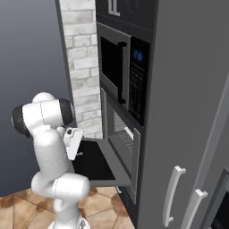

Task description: Take the baked cake out of the oven and place it on the plate for cooling. Then close the oven door.

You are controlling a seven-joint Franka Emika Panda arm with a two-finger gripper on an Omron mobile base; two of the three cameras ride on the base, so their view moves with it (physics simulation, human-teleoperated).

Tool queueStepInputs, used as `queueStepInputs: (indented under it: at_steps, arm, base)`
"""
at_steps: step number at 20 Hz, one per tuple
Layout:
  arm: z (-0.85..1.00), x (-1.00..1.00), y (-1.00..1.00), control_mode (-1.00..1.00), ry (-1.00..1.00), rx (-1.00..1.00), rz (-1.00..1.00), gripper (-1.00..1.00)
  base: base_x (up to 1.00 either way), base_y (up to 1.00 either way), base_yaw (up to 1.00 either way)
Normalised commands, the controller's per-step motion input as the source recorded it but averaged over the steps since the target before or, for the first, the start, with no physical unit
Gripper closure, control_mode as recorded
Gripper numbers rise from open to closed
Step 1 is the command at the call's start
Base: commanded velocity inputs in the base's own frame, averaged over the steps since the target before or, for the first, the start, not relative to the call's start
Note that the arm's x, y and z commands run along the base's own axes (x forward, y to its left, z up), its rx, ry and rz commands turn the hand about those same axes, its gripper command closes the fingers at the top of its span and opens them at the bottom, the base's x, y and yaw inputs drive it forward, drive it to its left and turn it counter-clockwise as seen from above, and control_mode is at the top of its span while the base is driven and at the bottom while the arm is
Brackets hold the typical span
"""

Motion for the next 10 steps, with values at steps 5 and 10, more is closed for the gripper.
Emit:
queueStepInputs:
  at_steps: [5,10]
  arm:
    - [-0.38,0.68,-0.23,-1.00,0.00,-0.11,-0.10,-1.00]
    - [-0.31,0.72,-0.24,-1.00,0.00,-0.10,-0.12,-1.00]
  base:
    - [0.00,0.00,0.00]
    - [0.00,0.00,0.00]
